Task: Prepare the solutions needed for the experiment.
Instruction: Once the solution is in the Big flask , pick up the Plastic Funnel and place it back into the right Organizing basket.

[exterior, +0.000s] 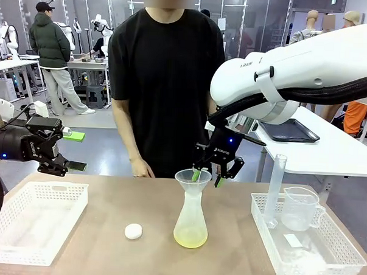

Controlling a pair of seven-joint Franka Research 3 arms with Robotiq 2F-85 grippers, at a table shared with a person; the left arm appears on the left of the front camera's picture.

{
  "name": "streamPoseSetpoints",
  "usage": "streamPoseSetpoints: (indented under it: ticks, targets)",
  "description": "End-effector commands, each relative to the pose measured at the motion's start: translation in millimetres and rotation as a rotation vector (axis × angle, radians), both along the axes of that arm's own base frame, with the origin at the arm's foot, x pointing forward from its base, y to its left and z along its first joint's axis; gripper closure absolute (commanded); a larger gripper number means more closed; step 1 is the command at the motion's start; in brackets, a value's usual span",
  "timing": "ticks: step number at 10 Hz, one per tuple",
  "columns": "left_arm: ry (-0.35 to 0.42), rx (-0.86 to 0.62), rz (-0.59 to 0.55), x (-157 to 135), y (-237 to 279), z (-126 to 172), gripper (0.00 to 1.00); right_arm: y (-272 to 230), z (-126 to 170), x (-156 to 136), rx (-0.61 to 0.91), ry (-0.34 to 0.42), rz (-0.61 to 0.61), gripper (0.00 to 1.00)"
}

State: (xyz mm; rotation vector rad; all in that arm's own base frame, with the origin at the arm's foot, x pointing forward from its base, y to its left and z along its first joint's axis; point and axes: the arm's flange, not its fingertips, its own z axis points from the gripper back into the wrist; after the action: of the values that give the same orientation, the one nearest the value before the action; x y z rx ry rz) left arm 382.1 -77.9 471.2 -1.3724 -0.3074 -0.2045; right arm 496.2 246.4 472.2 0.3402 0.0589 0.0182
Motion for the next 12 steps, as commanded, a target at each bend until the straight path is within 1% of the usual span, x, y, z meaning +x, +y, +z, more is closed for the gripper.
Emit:
streamPoseSetpoints:
  ticks: [1,2,3,4,5,6,7,8,12]
  targets:
    - [0.006,-0.028,0.003,1,-2,2,0.00,2,-4,-3,0.026,0.002,-0.011,0.47]
    - [0.006,-0.028,0.003,1,-2,2,0.00,2,-4,-5,0.031,0.000,-0.020,0.63]
    - [0.006,-0.028,0.003,1,-2,2,0.00,0,-5,-7,0.032,0.004,-0.027,0.53]
    - [0.006,-0.028,0.003,1,-2,2,0.00,-1,-6,-9,0.030,0.006,-0.035,0.80]
    - [0.006,-0.028,0.003,1,-2,2,0.00,-1,-7,-10,0.037,0.012,-0.036,0.65]
    - [0.006,-0.028,0.003,1,-2,2,0.00,-2,-8,-11,0.040,0.019,-0.039,0.97]
    - [0.006,-0.028,0.003,1,-2,2,0.00,-1,-9,-12,0.043,0.025,-0.038,0.83]
    - [0.006,-0.028,0.003,1,-2,2,0.00,-1,-9,-13,0.043,0.026,-0.040,1.00]
    - [0.006,-0.028,0.003,1,-2,2,0.00,-3,-9,-18,0.050,0.023,-0.058,1.00]
